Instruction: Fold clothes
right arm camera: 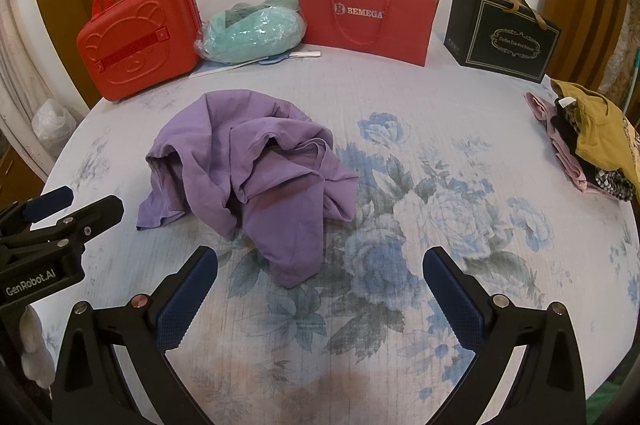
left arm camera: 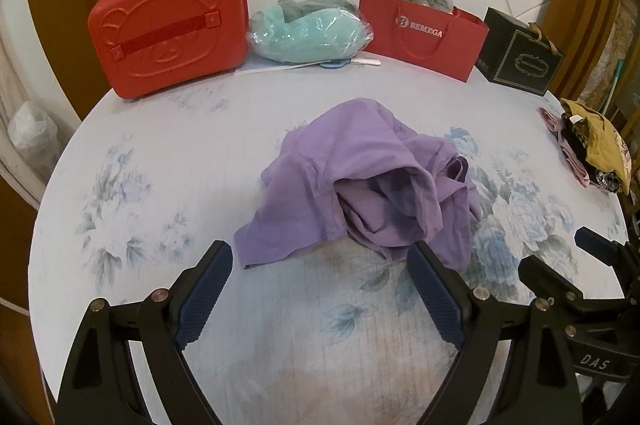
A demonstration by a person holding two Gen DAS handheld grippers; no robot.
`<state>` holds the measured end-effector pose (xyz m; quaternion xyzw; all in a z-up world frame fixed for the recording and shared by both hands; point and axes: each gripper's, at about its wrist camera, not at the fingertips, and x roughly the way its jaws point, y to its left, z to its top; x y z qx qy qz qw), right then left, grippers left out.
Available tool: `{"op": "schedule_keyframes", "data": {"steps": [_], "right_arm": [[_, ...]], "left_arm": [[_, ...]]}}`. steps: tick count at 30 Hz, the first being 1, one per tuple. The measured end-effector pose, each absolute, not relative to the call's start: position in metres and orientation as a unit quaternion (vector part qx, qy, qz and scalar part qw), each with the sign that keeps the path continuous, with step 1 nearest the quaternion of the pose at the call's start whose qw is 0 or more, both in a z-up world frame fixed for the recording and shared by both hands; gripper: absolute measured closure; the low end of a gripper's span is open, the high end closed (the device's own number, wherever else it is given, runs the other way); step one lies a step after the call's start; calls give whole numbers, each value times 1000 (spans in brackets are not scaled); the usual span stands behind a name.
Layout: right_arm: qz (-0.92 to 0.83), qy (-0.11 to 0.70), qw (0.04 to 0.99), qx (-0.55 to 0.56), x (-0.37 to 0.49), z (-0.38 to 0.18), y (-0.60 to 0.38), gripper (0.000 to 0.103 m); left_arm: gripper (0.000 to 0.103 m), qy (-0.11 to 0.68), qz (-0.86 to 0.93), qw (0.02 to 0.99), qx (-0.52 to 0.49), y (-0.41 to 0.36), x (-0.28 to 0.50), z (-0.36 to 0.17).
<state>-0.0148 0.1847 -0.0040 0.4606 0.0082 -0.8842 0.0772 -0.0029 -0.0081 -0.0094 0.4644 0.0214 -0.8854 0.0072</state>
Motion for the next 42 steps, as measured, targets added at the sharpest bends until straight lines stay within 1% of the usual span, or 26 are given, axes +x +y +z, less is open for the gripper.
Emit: {"op": "schedule_keyframes", "data": {"steps": [42], "right_arm": [[-876, 14, 88, 473, -28, -9, 177, 0]], "left_arm": [[13, 33, -877, 14, 479, -19, -12, -20]]}}
